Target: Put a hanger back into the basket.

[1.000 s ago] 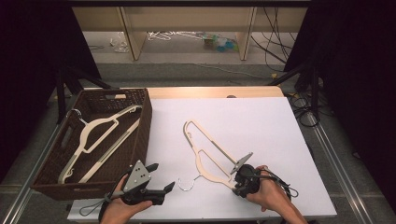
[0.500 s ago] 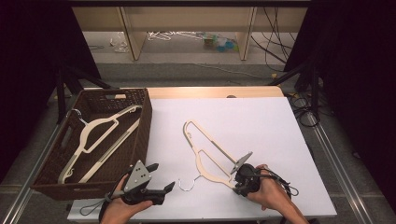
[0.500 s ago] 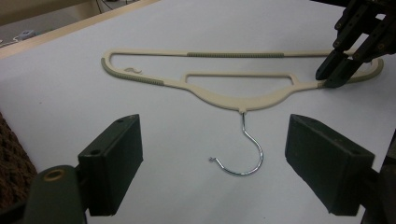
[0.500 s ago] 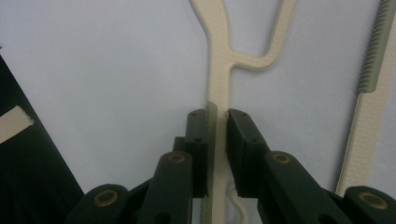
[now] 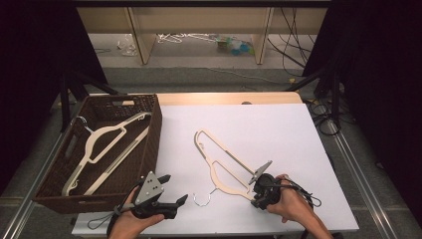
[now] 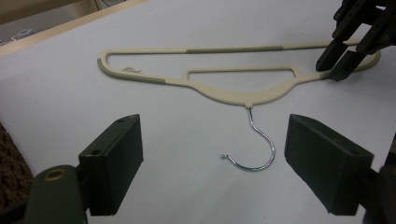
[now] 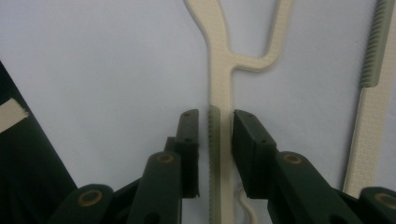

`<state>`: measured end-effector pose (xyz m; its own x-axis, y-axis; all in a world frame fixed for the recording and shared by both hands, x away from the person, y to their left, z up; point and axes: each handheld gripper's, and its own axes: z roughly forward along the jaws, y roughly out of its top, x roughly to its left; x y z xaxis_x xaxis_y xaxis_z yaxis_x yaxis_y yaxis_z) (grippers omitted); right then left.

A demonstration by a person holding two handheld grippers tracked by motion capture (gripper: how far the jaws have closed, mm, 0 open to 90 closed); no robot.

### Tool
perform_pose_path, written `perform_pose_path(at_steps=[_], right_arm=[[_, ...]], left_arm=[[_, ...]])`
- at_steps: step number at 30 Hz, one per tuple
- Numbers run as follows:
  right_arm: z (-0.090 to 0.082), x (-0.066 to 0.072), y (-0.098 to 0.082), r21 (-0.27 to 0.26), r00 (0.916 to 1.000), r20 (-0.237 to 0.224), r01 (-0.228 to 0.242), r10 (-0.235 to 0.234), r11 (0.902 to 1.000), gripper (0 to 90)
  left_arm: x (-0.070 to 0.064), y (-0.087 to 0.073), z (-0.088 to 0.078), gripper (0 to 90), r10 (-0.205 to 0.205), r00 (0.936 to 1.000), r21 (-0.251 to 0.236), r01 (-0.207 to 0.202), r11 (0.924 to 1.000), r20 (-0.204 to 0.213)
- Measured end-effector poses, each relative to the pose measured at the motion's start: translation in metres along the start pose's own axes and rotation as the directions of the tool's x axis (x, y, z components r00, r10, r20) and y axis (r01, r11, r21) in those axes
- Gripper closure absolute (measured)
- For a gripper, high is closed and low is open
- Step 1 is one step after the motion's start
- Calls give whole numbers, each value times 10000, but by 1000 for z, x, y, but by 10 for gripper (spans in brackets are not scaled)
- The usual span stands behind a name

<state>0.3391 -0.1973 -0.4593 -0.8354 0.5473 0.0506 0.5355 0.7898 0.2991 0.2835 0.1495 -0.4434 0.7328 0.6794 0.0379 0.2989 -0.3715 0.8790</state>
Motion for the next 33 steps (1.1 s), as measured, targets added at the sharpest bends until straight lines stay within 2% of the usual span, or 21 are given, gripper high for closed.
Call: perform_pose_path(at_steps=[2, 3, 4, 6, 7, 11, 13, 14, 16, 18, 19, 21, 22, 23, 24, 26, 28, 29, 30, 31, 33], right_arm=[[0, 2, 0, 32, 9999, 120, -4, 4, 10000, 728], [0, 3, 0, 60, 9998, 203, -49, 48, 10000, 729], [1, 3, 0, 45, 9997, 244, -75, 74, 10000, 733], [1, 2, 0, 3, 9997, 228, 17, -17, 10000, 775], [1, 1, 0, -4, 9996, 268, -52, 52, 10000, 784], [0, 4, 1, 172, 9991, 376, 204, -211, 9996, 793], [0, 4, 2, 158, 9984, 395, 389, -395, 9991, 793], [-1, 3, 2, 156, 9985, 378, 391, -397, 9991, 794], [-2, 3, 1, 111, 9985, 339, 418, -422, 9991, 794], [-5, 2, 2, 121, 9980, 329, 545, -549, 9984, 794], [-8, 2, 1, 153, 9980, 302, 554, -559, 9983, 794], [-12, 2, 1, 119, 9980, 304, 551, -554, 9984, 794], [-14, 1, 0, 115, 9973, 340, 643, -646, 9979, 794], [-16, 1, 0, 135, 9975, 306, 632, -636, 9979, 794], [-18, 1, 0, 139, 9976, 323, 610, -615, 9980, 794], [-22, 1, -1, 129, 9970, 332, 698, -702, 9975, 794], [-26, 1, -1, 81, 9971, 326, 688, -691, 9976, 794], [-28, 2, -1, 130, 9966, 348, 747, -751, 9971, 794], [-30, 1, 0, 86, 9959, 358, 834, -837, 9965, 794], [-31, 2, 0, 72, 9963, 365, 777, -779, 9970, 794], [-34, 3, 0, 95, 9953, 388, 883, -886, 9960, 794]], left_arm=[[-1, 0, 1, 194, -39, 10000, 82, 40, 10000, -60], [0, 1, 2, 195, 125, 9999, 71, -125, 9999, -7], [-2, 2, 4, 195, 21, 10000, 106, -20, 9999, -80], [-2, 3, 6, 196, 140, 9999, 114, -139, 9998, -83], [-2, 3, 8, 196, 37, 10000, 139, -36, 9999, -26], [-1, 5, 14, 197, 223, 9997, 272, -224, 9994, 23], [-1, 6, 18, 198, 184, 9998, 325, -188, 9993, 121], [-1, 8, 20, 200, 418, 9990, 446, -424, 9981, 134], [-2, 9, 26, 203, 437, 9989, 460, -444, 9980, 160], [-1, 11, 34, 208, 793, 9966, 725, -809, 9941, 245], [-3, 11, 39, 211, 653, 9976, 656, -666, 9956, 217], [-2, 13, 48, 221, 936, 9951, 965, -961, 9907, 305], [-2, 14, 53, 224, 925, 9953, 1042, -950, 9900, 287], [-1, 15, 57, 224, 1133, 9927, 1237, -1177, 9853, 418], [-2, 15, 62, 224, 1189, 9918, 1288, -1240, 9839, 467], [-2, 16, 69, 232, 1600, 9864, 1467, -1637, 9755, 366], [-4, 16, 78, 235, 1522, 9872, 1459, -1576, 9767, 478], [-5, 18, 80, 237, 1750, 9833, 1632, -1808, 9699, 495], [-6, 18, 83, 240, 1850, 9816, 1583, -1902, 9689, 474], [-6, 19, 87, 241, 2200, 9741, 1666, -2256, 9599, 517], [-8, 19, 94, 241, 2191, 9742, 1691, -2251, 9595, 537]])
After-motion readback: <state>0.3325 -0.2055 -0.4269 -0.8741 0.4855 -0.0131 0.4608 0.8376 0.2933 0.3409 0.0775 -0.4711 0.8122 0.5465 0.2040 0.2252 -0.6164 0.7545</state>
